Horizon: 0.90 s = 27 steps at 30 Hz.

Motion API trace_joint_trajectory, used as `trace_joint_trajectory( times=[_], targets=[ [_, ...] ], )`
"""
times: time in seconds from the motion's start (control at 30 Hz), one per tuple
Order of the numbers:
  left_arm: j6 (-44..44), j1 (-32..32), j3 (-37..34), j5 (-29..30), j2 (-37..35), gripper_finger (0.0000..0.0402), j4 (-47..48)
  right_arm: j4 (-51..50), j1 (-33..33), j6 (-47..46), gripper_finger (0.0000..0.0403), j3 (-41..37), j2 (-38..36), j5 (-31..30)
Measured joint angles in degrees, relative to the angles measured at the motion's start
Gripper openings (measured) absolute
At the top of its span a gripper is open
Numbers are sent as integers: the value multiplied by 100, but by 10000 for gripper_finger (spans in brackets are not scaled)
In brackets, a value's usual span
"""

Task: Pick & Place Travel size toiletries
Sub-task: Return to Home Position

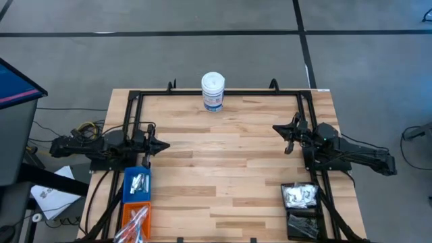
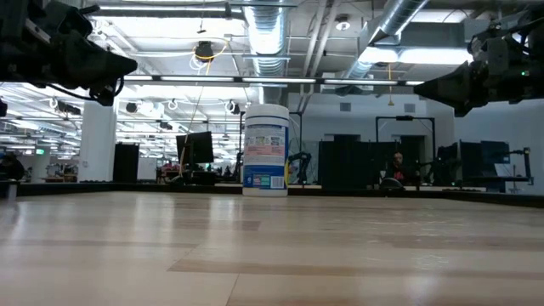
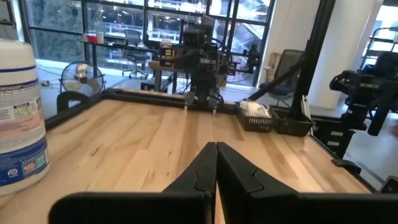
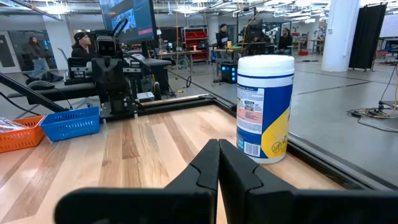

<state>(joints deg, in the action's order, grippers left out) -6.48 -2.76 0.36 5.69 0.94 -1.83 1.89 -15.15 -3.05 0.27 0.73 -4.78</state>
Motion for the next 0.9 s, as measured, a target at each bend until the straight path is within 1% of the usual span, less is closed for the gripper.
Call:
trace_joint_trajectory(
  times=[0.17,0.27,0.33,0.9],
  targets=[
    [-32,0,0,0,200,3,0,-1,1,0,0,0,0,1],
    [-445,0,0,0,360,3,-2,-2,2,0,0,0,0,2],
    [-546,0,0,3,454,3,-6,-2,2,0,0,0,0,2],
    [-545,0,0,4,1083,8,-106,-4,0,0,0,-1,0,2]
  ],
)
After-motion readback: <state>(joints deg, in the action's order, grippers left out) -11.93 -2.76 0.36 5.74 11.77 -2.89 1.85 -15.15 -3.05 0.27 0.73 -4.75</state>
